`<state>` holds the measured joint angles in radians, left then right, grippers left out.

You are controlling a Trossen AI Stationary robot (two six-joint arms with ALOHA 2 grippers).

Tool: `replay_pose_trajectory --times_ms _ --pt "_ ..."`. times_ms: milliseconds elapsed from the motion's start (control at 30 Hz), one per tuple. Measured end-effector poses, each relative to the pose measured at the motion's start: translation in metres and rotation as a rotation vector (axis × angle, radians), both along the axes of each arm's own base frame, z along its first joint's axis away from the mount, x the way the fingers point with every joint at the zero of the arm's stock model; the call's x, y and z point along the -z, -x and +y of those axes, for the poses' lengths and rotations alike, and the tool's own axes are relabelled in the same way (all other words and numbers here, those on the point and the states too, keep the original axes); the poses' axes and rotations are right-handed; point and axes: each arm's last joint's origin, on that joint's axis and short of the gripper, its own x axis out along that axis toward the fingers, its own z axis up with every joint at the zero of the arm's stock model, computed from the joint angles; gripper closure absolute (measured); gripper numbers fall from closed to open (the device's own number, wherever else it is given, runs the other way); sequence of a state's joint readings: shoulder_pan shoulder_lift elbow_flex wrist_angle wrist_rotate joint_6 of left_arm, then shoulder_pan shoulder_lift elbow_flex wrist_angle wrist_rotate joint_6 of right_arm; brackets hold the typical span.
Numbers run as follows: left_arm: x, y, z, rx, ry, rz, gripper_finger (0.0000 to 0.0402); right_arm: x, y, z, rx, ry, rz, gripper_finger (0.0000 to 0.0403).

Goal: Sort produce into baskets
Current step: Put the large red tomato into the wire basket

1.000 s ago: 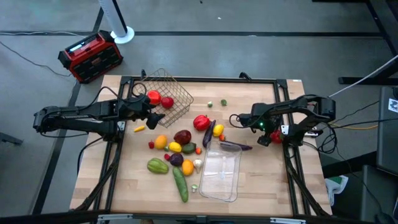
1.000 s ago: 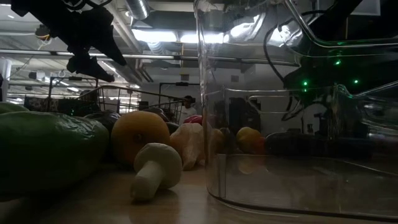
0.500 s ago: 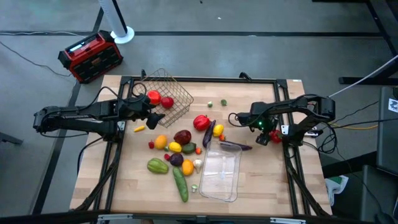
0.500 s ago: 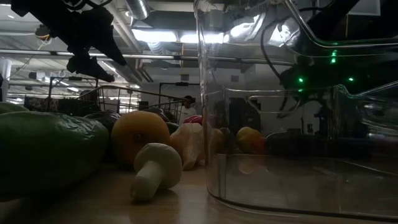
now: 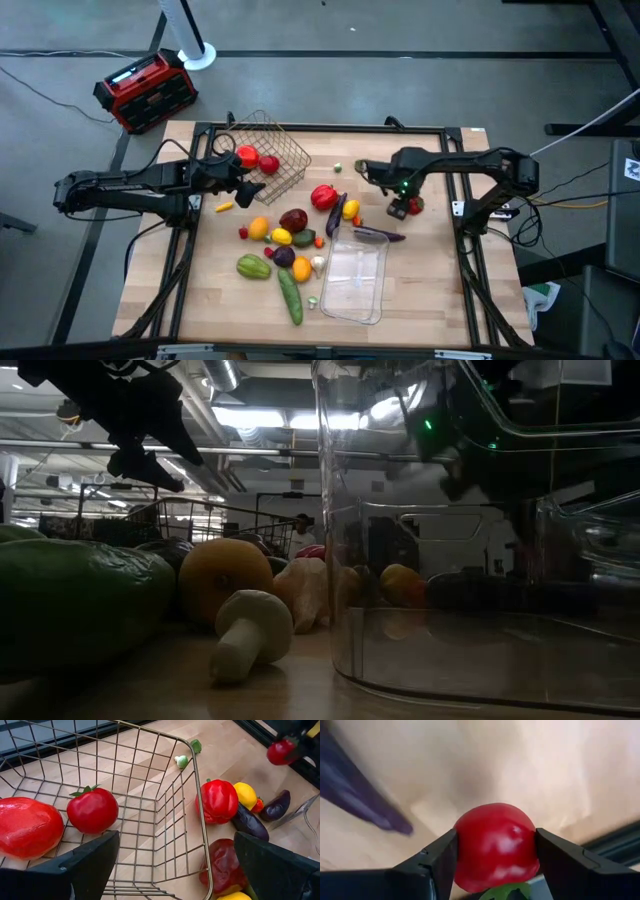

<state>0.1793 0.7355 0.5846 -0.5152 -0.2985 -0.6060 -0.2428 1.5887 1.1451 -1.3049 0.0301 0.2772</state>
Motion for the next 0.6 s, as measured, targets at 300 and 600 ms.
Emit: replay_pose_trajectory --times_ms 300,600 --pt "0.000 0.000 0.000 0.000 0.000 0.000 0.0013 -0.059 -0.045 -0.012 -0.050 0.146 -0.408 0.0162" --pt "0.000 0.000 0.000 0.000 0.000 0.000 0.0013 -0.086 -0.090 -0.023 -0.104 0.304 -0.908 0.0162"
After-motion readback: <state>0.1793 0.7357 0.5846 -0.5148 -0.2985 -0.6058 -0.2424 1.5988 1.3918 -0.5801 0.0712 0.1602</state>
